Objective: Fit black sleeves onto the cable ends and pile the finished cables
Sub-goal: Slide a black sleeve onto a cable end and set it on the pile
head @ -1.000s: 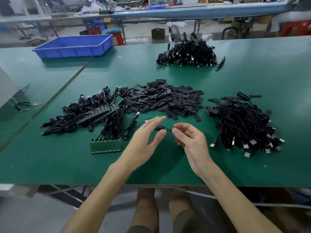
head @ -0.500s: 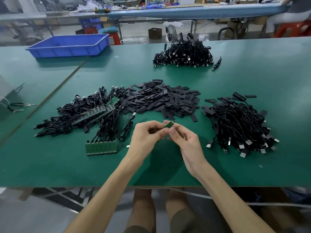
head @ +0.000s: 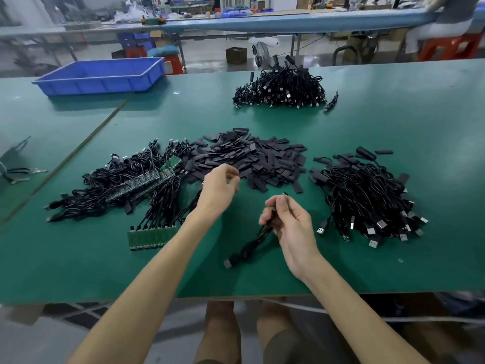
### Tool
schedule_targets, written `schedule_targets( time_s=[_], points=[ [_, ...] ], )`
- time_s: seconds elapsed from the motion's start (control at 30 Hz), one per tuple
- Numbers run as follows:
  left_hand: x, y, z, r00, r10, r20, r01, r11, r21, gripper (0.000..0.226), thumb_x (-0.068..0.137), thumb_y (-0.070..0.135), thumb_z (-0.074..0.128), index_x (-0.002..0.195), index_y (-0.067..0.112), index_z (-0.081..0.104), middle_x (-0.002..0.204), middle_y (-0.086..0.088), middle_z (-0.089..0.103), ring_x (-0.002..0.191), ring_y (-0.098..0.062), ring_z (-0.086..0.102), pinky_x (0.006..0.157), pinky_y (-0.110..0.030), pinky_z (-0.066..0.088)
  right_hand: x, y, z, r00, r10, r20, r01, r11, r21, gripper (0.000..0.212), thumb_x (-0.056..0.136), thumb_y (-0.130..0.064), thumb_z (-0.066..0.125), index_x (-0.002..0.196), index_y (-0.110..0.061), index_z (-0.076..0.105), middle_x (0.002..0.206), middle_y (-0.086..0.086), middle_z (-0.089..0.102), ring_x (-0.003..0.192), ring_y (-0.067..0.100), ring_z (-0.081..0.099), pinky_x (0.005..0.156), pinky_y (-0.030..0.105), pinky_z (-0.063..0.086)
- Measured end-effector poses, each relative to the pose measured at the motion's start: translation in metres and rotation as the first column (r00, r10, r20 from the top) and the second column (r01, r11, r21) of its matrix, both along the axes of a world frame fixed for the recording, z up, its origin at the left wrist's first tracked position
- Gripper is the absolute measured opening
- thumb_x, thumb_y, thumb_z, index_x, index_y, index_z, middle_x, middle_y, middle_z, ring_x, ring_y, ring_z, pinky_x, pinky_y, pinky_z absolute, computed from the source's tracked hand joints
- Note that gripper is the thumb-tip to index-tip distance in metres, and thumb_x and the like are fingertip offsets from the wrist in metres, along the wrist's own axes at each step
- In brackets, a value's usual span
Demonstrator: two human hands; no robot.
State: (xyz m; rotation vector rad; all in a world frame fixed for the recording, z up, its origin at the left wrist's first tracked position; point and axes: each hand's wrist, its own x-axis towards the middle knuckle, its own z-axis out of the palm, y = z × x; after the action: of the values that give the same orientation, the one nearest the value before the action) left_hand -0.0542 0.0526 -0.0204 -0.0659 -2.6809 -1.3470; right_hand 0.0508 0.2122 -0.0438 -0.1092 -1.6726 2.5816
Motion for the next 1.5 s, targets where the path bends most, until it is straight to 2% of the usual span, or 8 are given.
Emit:
schedule_targets(
  time_s=[0.23,0.43,0.73,0.83,1.1,1.3,1.4,1.5],
  points=[
    [-0.038,0.026,-0.002,0.997,-0.067,-0.026,0.05,0.901,-0.431,0.028,0.096,0.024,0.068,0.121,0.01,0.065,0.121,-0.01,0.055,0.104,-0.03,0.06,0.088,-0.043,0.051,-0.001,-0.003,0.003,0.999,-0.023,0.028,0.019,0.994,0.112,0.03,0.108,-0.029,0.05,0.102,-0.003,0.064,0.06,-0.004,0.047,0.054,0.012,0.042,0.064,0.03,0.044],
    [-0.038,0.026,-0.005,0.999,-0.021,-0.046,0.002,0.925,-0.38,0.015,0.094,0.024,0.071,0.099,0.012,0.063,0.107,-0.005,0.056,0.094,-0.028,0.058,0.076,-0.04,0.046,0.0,-0.003,0.005,1.0,-0.023,0.006,0.022,0.992,0.125,0.029,0.109,-0.027,0.05,0.096,-0.004,0.062,0.06,-0.003,0.048,0.055,0.012,0.042,0.062,0.028,0.042],
    [0.004,0.008,-0.006,0.979,-0.147,-0.138,0.112,0.966,-0.231,0.015,0.092,0.026,0.073,0.105,0.019,0.069,0.093,0.011,0.068,0.08,-0.007,0.063,0.075,-0.032,0.053,0.0,-0.003,-0.001,0.999,-0.037,-0.008,0.038,0.984,0.173,0.033,0.109,-0.028,0.05,0.098,-0.008,0.074,0.062,-0.004,0.047,0.059,0.012,0.041,0.06,0.023,0.041],
    [0.016,0.003,-0.01,0.966,-0.239,-0.095,0.187,0.907,-0.378,0.026,0.095,0.026,0.069,0.12,0.018,0.067,0.108,0.005,0.061,0.089,-0.017,0.064,0.082,-0.038,0.054,-0.001,-0.003,-0.002,1.0,-0.022,-0.02,0.026,0.978,0.207,0.031,0.11,-0.024,0.05,0.097,-0.01,0.075,0.063,-0.005,0.047,0.06,0.013,0.041,0.06,0.023,0.042],
    [0.024,0.016,-0.006,0.948,-0.312,0.065,0.308,0.841,-0.445,0.039,0.085,0.051,0.075,0.11,0.023,0.066,0.107,0.003,0.05,0.104,-0.014,0.045,0.081,-0.03,0.042,0.0,-0.004,-0.005,0.999,-0.05,-0.02,0.052,0.989,0.137,0.03,0.11,-0.02,0.05,0.095,-0.009,0.074,0.065,-0.004,0.049,0.061,0.013,0.042,0.061,0.025,0.041],
    [0.025,0.028,-0.009,0.937,-0.338,0.085,0.334,0.805,-0.49,0.026,0.092,0.032,0.073,0.106,0.013,0.062,0.101,0.0,0.046,0.107,-0.024,0.046,0.078,-0.029,0.032,0.0,-0.005,-0.006,0.997,-0.074,-0.022,0.075,0.996,0.051,0.036,0.108,-0.01,0.05,0.09,-0.023,0.078,0.066,-0.003,0.048,0.061,0.013,0.041,0.066,0.033,0.039],
    [0.031,0.025,-0.01,0.932,-0.36,0.032,0.32,0.779,-0.539,0.022,0.097,0.031,0.066,0.105,0.013,0.054,0.101,-0.001,0.049,0.104,-0.023,0.046,0.074,-0.026,0.029,-0.001,-0.003,-0.008,0.996,-0.087,-0.033,0.088,0.995,0.051,0.022,0.108,-0.011,0.051,0.106,-0.005,0.072,0.069,-0.001,0.048,0.063,0.013,0.043,0.067,0.034,0.04],
    [0.036,0.017,-0.012,0.944,-0.331,-0.011,0.288,0.837,-0.465,0.018,0.1,0.027,0.062,0.102,0.015,0.05,0.099,0.001,0.058,0.097,-0.021,0.048,0.076,-0.031,0.035,-0.001,-0.003,-0.01,0.995,-0.095,-0.027,0.096,0.995,0.039,0.024,0.108,-0.011,0.051,0.104,-0.007,0.074,0.07,0.0,0.048,0.065,0.013,0.043,0.065,0.034,0.041]
  ],
)
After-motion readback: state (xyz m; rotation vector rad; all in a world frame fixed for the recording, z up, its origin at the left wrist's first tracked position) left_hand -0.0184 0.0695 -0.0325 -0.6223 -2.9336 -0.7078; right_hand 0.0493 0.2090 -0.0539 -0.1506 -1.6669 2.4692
